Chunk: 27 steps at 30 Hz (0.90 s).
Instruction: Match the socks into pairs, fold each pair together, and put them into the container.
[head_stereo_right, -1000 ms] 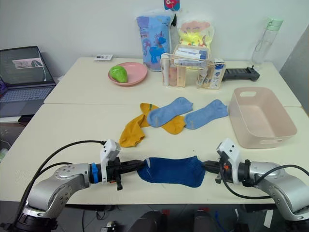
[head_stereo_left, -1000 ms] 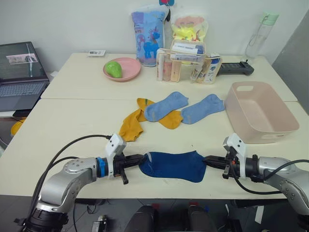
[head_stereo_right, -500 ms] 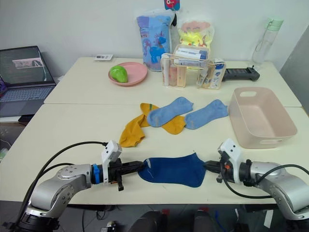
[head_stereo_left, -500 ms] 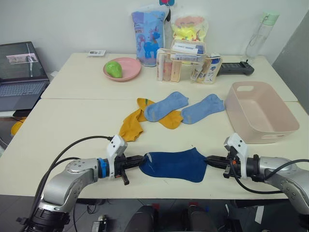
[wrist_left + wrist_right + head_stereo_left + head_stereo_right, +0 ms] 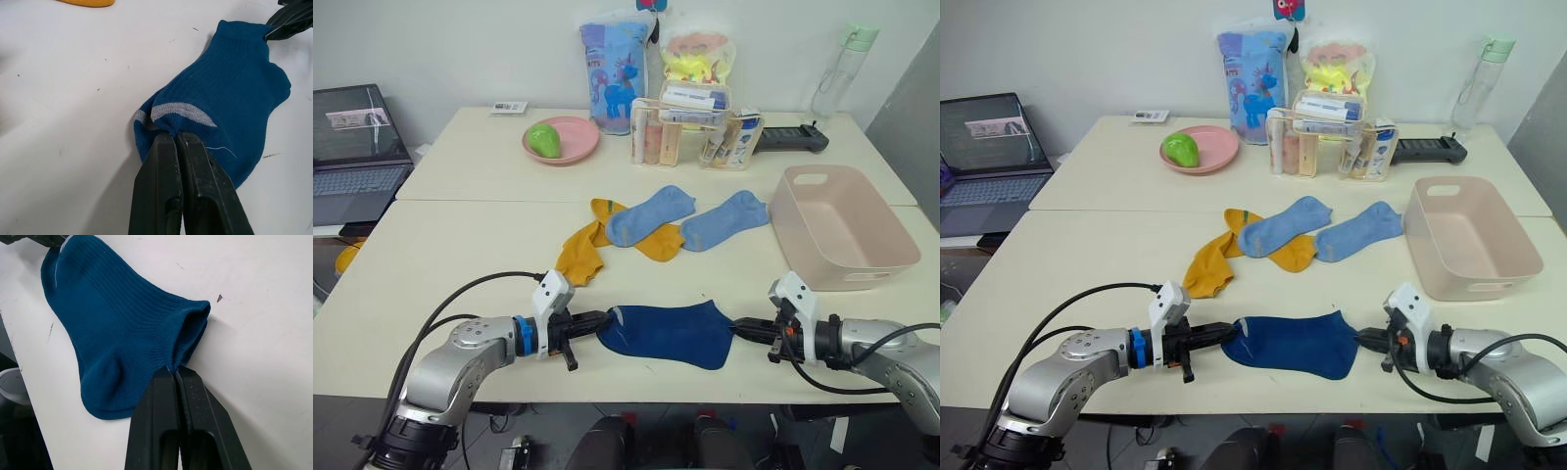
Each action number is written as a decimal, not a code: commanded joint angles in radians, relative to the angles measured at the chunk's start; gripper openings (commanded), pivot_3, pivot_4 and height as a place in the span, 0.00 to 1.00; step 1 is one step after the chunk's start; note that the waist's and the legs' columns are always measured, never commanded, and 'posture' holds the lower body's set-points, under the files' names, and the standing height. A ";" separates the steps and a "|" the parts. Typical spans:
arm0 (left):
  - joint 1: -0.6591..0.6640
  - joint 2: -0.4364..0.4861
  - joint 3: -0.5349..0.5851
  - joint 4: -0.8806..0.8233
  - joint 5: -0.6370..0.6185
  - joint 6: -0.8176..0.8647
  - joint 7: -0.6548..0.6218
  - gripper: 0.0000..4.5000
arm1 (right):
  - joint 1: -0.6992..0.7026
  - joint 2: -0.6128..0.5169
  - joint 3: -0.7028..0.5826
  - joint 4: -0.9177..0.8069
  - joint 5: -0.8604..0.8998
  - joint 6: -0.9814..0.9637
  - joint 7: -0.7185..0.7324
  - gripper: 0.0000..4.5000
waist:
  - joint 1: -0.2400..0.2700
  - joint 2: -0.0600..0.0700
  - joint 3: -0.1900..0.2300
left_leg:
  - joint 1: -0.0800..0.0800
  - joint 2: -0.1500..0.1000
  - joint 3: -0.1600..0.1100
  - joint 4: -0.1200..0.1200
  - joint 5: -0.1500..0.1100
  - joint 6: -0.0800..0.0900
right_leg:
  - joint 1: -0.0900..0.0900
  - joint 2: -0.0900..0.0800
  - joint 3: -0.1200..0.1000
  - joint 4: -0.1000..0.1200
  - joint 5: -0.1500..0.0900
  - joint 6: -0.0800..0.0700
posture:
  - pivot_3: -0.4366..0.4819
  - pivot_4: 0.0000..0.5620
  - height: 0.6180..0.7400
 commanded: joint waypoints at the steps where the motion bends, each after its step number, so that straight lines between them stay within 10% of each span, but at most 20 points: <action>1: -0.006 0.001 0.001 -0.005 0.003 -0.014 -0.008 0.01 | -0.008 -0.009 -0.009 -0.016 -0.009 -0.015 0.004 0.00 | 0.000 0.000 0.000 | 0.000 0.000 0.000 0.000 0.000 0.000 | 0.000 0.000 0.000 0.000 0.000 0.000 | 0.48 0.27 1.00; 6: -0.002 -0.005 0.009 -0.008 0.000 -0.019 -0.003 0.05 | -0.012 0.005 -0.014 -0.022 -0.003 -0.014 -0.001 0.00 | 0.000 0.000 0.000 | 0.000 0.000 0.000 0.000 0.000 0.000 | 0.000 0.000 0.000 0.000 0.000 0.000 | 0.48 0.27 1.00; 16: 0.009 -0.028 0.093 -0.030 -0.021 -0.054 0.042 0.70 | 0.009 0.028 -0.112 -0.053 0.055 -0.023 -0.016 0.68 | 0.001 0.000 0.000 | 0.000 0.000 0.000 0.000 0.000 0.000 | 0.000 0.000 0.000 0.000 0.000 0.000 | 0.48 0.27 1.00; 19: 0.008 -0.028 0.108 -0.049 -0.032 -0.064 0.037 0.90 | 0.003 0.055 -0.155 -0.071 0.090 -0.026 -0.026 0.69 | 0.000 0.000 0.000 | 0.000 0.000 0.000 0.000 0.000 0.000 | 0.000 0.000 0.000 0.000 0.000 0.000 | 0.48 0.27 1.00; 22: -0.014 -0.004 0.075 -0.075 0.003 -0.125 -0.008 0.88 | -0.025 0.055 -0.142 -0.071 0.059 -0.083 -0.013 0.69 | 0.000 0.000 0.000 | 0.000 0.000 0.000 0.000 0.000 0.000 | 0.000 0.000 0.000 0.000 0.000 0.000 | 0.48 0.27 1.00; 27: -0.052 -0.010 -0.019 -0.068 0.072 -0.238 -0.072 0.55 | -0.083 0.053 -0.032 -0.054 -0.032 -0.195 0.033 0.56 | 0.000 0.000 0.000 | 0.000 0.000 0.000 0.000 0.001 -0.001 | 0.000 0.000 0.000 0.000 0.000 0.000 | 0.48 0.27 1.00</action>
